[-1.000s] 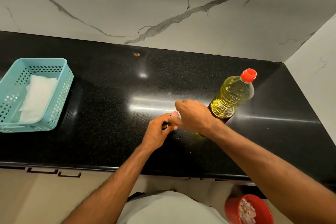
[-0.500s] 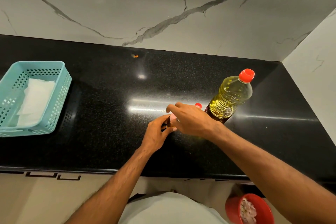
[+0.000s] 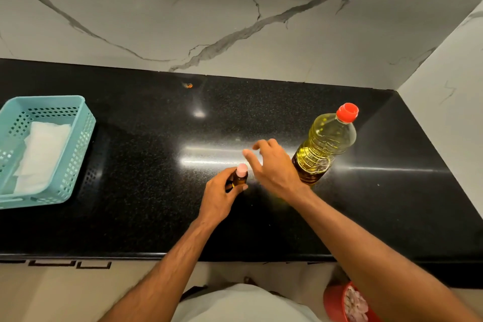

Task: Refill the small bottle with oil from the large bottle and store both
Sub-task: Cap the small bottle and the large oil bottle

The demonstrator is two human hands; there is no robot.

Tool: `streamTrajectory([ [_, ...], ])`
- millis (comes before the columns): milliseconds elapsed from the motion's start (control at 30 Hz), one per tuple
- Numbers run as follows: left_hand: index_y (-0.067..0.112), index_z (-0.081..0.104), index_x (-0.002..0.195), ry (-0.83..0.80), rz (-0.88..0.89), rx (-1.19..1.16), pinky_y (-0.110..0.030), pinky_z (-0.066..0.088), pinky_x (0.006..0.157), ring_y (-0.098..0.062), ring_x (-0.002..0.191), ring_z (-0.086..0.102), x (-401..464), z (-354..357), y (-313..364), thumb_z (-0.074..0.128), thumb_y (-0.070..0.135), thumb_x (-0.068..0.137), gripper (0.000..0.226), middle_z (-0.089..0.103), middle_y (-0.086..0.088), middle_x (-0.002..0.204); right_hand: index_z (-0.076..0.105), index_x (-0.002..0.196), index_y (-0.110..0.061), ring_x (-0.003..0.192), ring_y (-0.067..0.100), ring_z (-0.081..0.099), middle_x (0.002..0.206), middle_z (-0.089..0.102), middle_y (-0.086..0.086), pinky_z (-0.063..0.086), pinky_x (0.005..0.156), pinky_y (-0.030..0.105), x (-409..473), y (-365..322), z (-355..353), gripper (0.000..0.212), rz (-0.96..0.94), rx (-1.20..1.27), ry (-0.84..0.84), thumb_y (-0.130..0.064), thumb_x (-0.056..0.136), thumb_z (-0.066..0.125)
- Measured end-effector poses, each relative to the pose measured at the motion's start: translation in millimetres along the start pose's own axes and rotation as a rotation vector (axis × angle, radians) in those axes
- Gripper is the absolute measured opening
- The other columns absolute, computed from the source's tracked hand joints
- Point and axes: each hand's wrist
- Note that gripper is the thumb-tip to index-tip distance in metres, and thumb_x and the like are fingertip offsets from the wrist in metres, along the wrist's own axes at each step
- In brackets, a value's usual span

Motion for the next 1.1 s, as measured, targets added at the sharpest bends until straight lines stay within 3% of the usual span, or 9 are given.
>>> streamTrajectory([
  [133, 0.027, 0.063, 0.114, 0.017, -0.031, 0.019, -0.005, 0.044, 0.083, 0.001, 0.097, 0.062, 4, -3, -1, 0.077, 0.021, 0.078, 0.039, 0.067, 0.014, 0.102, 0.037, 0.138, -0.006, 0.137, 0.039, 0.027, 0.147, 0.029, 0.021, 0.034, 0.11, 0.044, 21, 17, 18, 0.048, 0.203, -0.279, -0.134, -0.014, 0.093, 0.05],
  [233, 0.028, 0.062, 0.116, 0.01, -0.03, 0.024, -0.003, 0.043, 0.083, 0.003, 0.1, 0.061, 5, -4, -2, 0.077, 0.022, 0.078, 0.041, 0.064, 0.022, 0.101, 0.024, 0.147, -0.005, 0.145, 0.046, 0.007, 0.158, 0.005, 0.026, 0.023, 0.116, 0.048, 30, 18, 27, 0.062, 0.341, -0.355, -0.308, -0.01, 0.092, 0.053],
  [367, 0.027, 0.061, 0.121, 0.006, -0.042, 0.035, -0.015, 0.047, 0.091, 0.003, 0.101, 0.061, 3, -5, -5, 0.078, 0.022, 0.077, 0.047, 0.064, 0.021, 0.105, 0.039, 0.135, -0.004, 0.127, 0.037, 0.04, 0.139, 0.039, 0.022, 0.042, 0.097, 0.042, 31, 12, 33, 0.044, 0.271, -0.498, -0.325, -0.004, 0.093, 0.05],
  [567, 0.029, 0.045, 0.14, -0.052, -0.094, 0.004, -0.03, 0.047, 0.102, -0.005, 0.12, 0.053, -1, -11, -4, 0.08, 0.024, 0.075, 0.074, 0.059, 0.006, 0.131, 0.058, 0.114, -0.002, 0.108, 0.034, 0.056, 0.122, 0.047, 0.017, 0.052, 0.085, 0.04, 16, 0, 7, 0.025, 0.097, -0.48, -0.279, 0.007, 0.092, 0.048],
  [667, 0.037, 0.034, 0.143, 0.001, -0.077, -0.033, -0.024, 0.044, 0.1, -0.003, 0.128, 0.045, -12, -23, 1, 0.081, 0.037, 0.071, 0.086, 0.046, 0.011, 0.142, 0.057, 0.101, -0.005, 0.089, 0.032, 0.062, 0.114, 0.049, 0.013, 0.054, 0.072, 0.04, -13, -9, -22, 0.013, -0.059, -0.347, -0.198, 0.003, 0.093, 0.05],
  [767, 0.036, 0.04, 0.138, 0.255, 0.079, -0.079, -0.029, 0.045, 0.098, -0.004, 0.128, 0.046, -18, -35, 22, 0.072, 0.047, 0.077, 0.07, 0.047, 0.012, 0.139, 0.06, 0.109, -0.01, 0.087, 0.026, 0.064, 0.114, 0.055, 0.005, 0.055, 0.069, 0.039, -53, -13, -60, 0.015, -0.228, -0.233, -0.054, -0.013, 0.094, 0.058],
  [867, 0.03, 0.046, 0.132, 0.429, 0.242, -0.089, -0.035, 0.047, 0.096, -0.014, 0.126, 0.048, -8, -38, 62, 0.064, 0.04, 0.086, 0.051, 0.049, 0.011, 0.134, 0.07, 0.101, -0.016, 0.094, 0.014, 0.062, 0.106, 0.067, -0.005, 0.053, 0.08, 0.029, -82, -20, -117, 0.023, -0.377, 0.008, 0.116, -0.032, 0.083, 0.072],
  [933, 0.025, 0.049, 0.13, 0.407, 0.326, -0.095, -0.031, 0.047, 0.094, -0.014, 0.124, 0.05, 3, -30, 94, 0.062, 0.036, 0.087, 0.047, 0.051, 0.012, 0.133, 0.072, 0.097, -0.021, 0.1, 0.01, 0.061, 0.106, 0.068, -0.011, 0.047, 0.087, 0.021, -88, -19, -156, 0.025, -0.395, 0.196, 0.261, -0.037, 0.079, 0.073],
  [1100, 0.021, 0.046, 0.135, 0.058, 0.363, -0.084, -0.029, 0.047, 0.097, -0.006, 0.124, 0.049, 26, 15, 161, 0.066, 0.042, 0.084, 0.058, 0.052, 0.007, 0.135, 0.07, 0.104, -0.016, 0.086, 0.017, 0.067, 0.107, 0.072, -0.003, 0.053, 0.065, 0.021, -60, 9, -217, 0.028, -0.166, 0.427, 0.505, -0.025, 0.078, 0.075],
])
Point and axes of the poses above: each hand's wrist, its own x-axis towards the middle knuckle, its own z-axis out of the palm, y = z × x
